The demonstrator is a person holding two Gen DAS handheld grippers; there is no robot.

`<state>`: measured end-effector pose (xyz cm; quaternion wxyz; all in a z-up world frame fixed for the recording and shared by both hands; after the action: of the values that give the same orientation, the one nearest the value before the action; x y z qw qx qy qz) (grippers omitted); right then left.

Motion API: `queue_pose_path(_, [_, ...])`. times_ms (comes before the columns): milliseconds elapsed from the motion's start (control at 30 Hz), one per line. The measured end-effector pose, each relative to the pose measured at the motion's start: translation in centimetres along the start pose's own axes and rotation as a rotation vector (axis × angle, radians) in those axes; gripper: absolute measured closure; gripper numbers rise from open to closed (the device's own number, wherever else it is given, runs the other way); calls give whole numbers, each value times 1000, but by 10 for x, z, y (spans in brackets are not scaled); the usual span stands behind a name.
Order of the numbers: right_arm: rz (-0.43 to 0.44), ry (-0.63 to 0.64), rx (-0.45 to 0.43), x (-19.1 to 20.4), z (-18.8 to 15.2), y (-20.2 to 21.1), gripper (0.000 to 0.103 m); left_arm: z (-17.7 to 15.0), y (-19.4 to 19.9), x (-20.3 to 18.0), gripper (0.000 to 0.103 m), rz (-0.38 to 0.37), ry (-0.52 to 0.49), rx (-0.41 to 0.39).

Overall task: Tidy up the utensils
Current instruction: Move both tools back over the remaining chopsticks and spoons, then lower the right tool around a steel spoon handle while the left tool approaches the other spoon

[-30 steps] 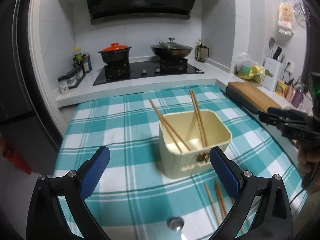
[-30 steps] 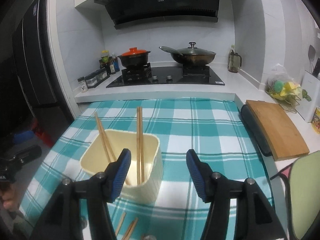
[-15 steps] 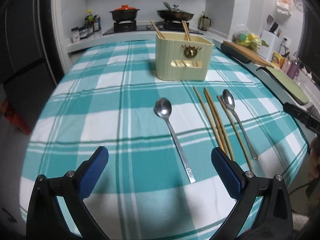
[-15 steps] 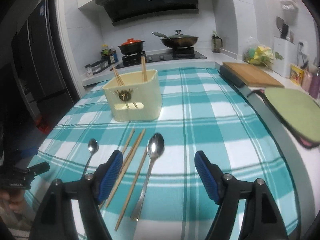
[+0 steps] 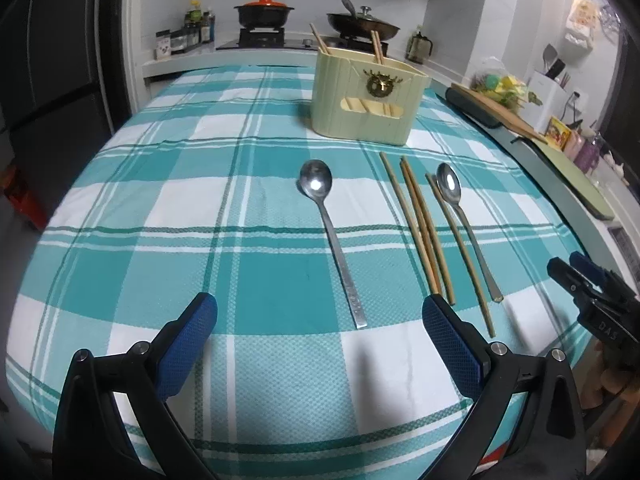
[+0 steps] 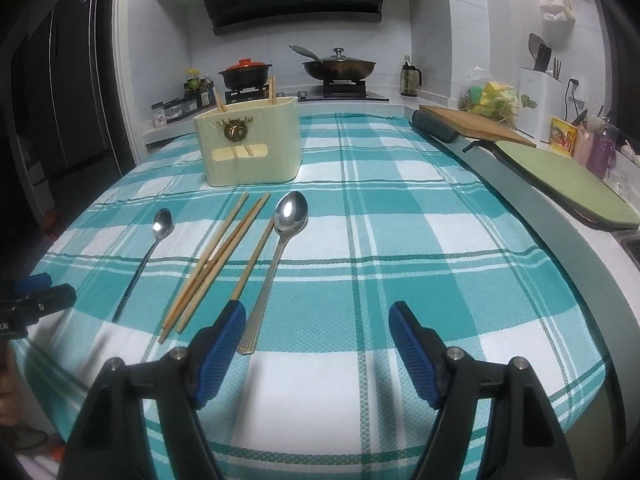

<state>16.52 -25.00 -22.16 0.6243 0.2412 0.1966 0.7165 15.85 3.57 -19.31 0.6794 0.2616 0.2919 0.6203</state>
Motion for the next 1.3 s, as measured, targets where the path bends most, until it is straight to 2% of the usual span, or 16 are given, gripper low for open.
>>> queue_pose_path(100, [-1,-1,1,0,2,-1,42,0,-4,3,1,13,8,1])
queue_pose_path(267, [13,9,52,5,0,-16,65,-3,-12,5,1,51,-10,1])
queue_pose_path(433, [46,19,104,12,5,-33,70,-8,-20,5,1,61,-17,5])
queue_pose_path(533, [62,41,136,22,20,-51,76,-6,-22,2,1,56,-26,0])
queue_pose_path(633, [79,39,171,28,35,-75,77,-5,-21,1,1,60,-36,-12])
queue_pose_path(933, [65,36,284,38,48,-140,85,-5,-22,5,1,79,-33,-8])
queue_pose_path(1033, [52,50,276,39,46,-140,88,-4,-24,5,1,82,-32,-4])
queue_pose_path(1100, [25,43,273,37,46,-140,95,-5,-26,5,1,79,-32,5])
queue_pose_path(1300, [-44,-23,270,20,39,-127,96,-7,-28,5,1,81,-31,20])
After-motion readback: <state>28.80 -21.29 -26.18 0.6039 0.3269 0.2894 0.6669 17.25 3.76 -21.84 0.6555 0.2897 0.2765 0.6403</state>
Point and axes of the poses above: each gripper's, at about its wrist camera, not at the fingertips, and y roughly against the way its jaws point, x to its left, z to its top, the point moved 1 cm from there along -y, roughly the way its jaws point, and after that the axes turned 5 degrees about -y, right-handed, at the moved point
